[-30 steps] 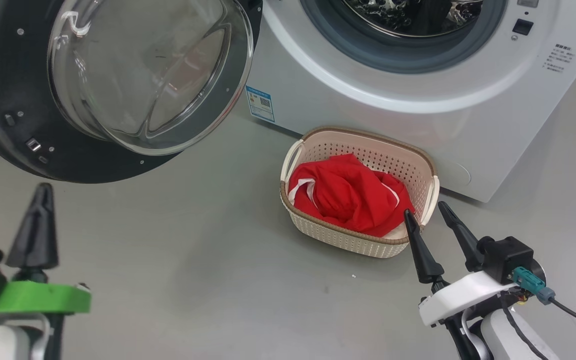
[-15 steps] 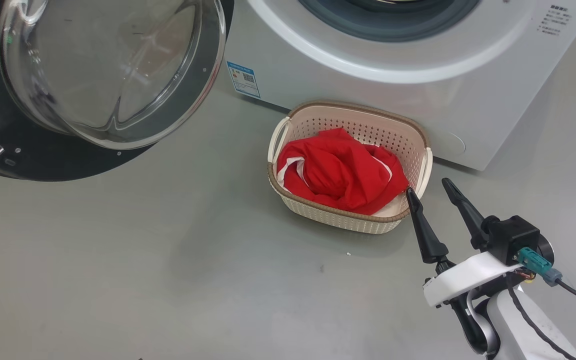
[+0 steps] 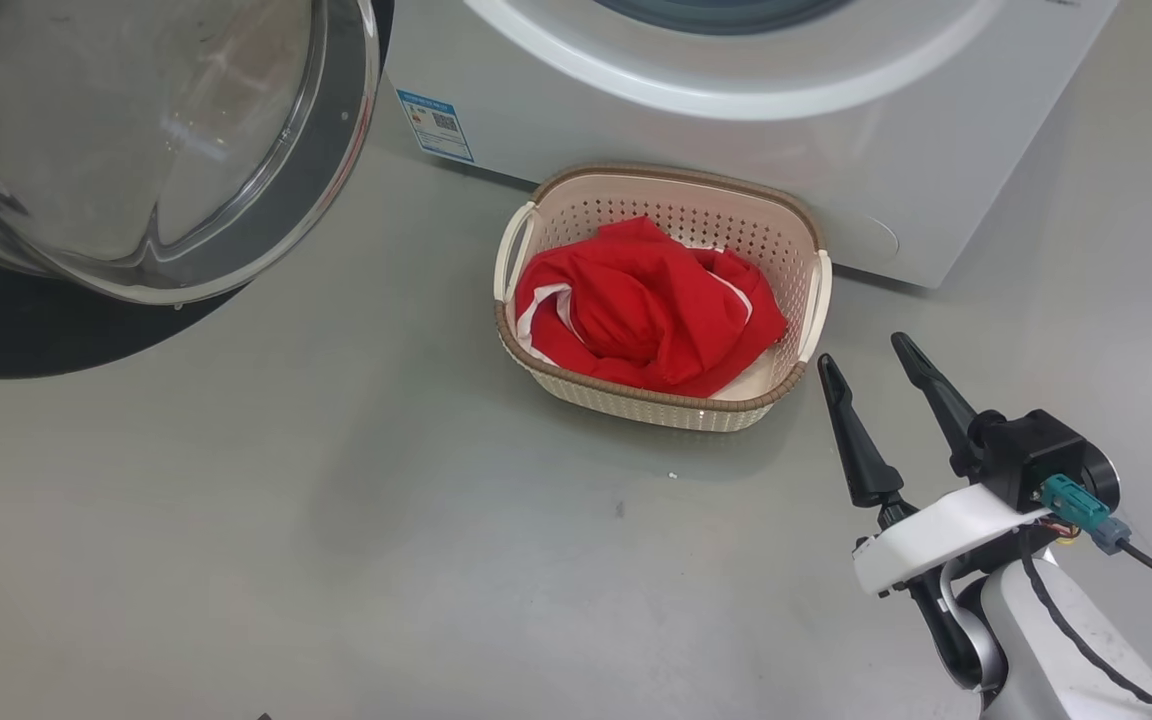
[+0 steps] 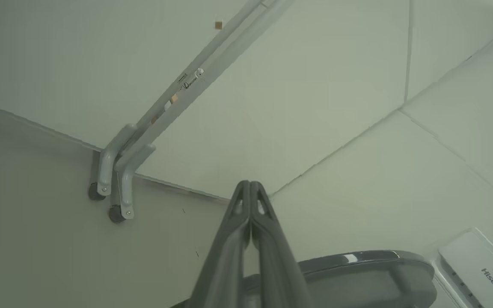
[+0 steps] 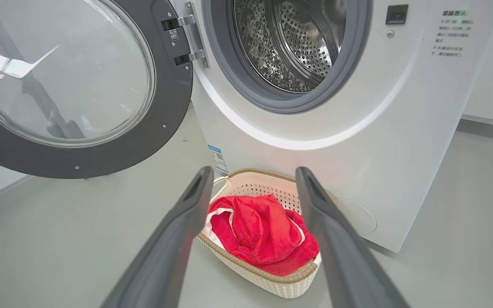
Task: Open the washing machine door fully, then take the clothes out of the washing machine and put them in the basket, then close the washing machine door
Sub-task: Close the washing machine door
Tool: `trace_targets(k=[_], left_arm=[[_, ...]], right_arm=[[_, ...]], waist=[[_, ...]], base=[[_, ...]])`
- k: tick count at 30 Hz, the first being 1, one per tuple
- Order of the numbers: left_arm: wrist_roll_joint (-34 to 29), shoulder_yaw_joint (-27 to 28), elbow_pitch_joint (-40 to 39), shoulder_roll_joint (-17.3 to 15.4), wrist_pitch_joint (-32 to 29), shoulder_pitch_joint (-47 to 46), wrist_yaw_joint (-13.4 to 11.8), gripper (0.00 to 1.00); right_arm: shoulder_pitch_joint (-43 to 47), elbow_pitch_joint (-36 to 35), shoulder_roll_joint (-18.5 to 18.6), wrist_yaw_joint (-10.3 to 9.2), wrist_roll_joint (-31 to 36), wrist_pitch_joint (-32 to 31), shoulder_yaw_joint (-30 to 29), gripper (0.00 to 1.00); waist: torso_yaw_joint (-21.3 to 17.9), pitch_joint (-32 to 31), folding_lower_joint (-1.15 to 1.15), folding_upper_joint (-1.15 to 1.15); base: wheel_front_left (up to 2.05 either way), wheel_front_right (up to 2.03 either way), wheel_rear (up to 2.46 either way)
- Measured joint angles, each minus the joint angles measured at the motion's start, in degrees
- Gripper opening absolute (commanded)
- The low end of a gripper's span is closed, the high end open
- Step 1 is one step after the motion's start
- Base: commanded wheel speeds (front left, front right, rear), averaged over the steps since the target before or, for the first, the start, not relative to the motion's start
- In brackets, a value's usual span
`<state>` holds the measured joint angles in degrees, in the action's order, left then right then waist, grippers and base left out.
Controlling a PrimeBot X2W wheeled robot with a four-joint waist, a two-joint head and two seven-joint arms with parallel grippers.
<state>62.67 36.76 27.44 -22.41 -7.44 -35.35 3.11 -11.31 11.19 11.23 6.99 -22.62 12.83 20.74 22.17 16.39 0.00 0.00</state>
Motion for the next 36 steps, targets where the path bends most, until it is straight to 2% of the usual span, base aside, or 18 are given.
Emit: trace_targets(k=[2, 5, 13, 20, 29, 36], left_arm=[[3.5, 2.3, 3.0, 0.5, -2.5, -1.9, -2.0, 0.00], [6.8, 5.4, 6.2, -0.4, -5.7, -4.1, -4.7, 0.00], [8.4, 5.5, 12.8, -2.4, -11.9, -8.0, -9.2, 0.00], [7.7, 7.1, 16.6, -6.0, -13.3, -8.3, -9.5, 0.00], [9.9, 7.6, 20.5, -6.0, -15.9, -13.2, -9.9, 0.00], [8.0, 4.0, 22.2, -6.0, -17.3, -13.6, -9.9, 0.00]], right_arm=[[0.0, 0.1, 0.0, 0.00, 0.0, 0.0, 0.3, 1.00], [0.0, 0.3, -0.3, 0.00, 0.0, 0.0, 1.1, 1.00], [0.0, 0.2, 0.0, 0.00, 0.0, 0.0, 1.0, 1.00], [-0.9, -0.3, -0.2, 0.00, 0.0, 0.0, 2.5, 1.00], [-1.2, -0.6, 0.3, 0.00, 0.0, 0.1, 1.9, 1.00], [-1.7, -0.7, 0.4, 0.00, 0.0, 0.1, 1.6, 1.00]], waist=[[-0.3, 0.1, 0.00, 0.00], [-0.9, 0.1, 0.00, 0.00], [-1.8, 0.2, 0.00, 0.00], [-3.3, 0.7, 0.00, 0.00], [-5.2, 2.0, 0.00, 0.00], [-6.2, 2.8, 0.00, 0.00]], base=[[0.00, 0.00, 0.00], [0.00, 0.00, 0.00], [0.00, 0.00, 0.00], [0.00, 0.00, 0.00], [0.00, 0.00, 0.00], [0.00, 0.00, 0.00]])
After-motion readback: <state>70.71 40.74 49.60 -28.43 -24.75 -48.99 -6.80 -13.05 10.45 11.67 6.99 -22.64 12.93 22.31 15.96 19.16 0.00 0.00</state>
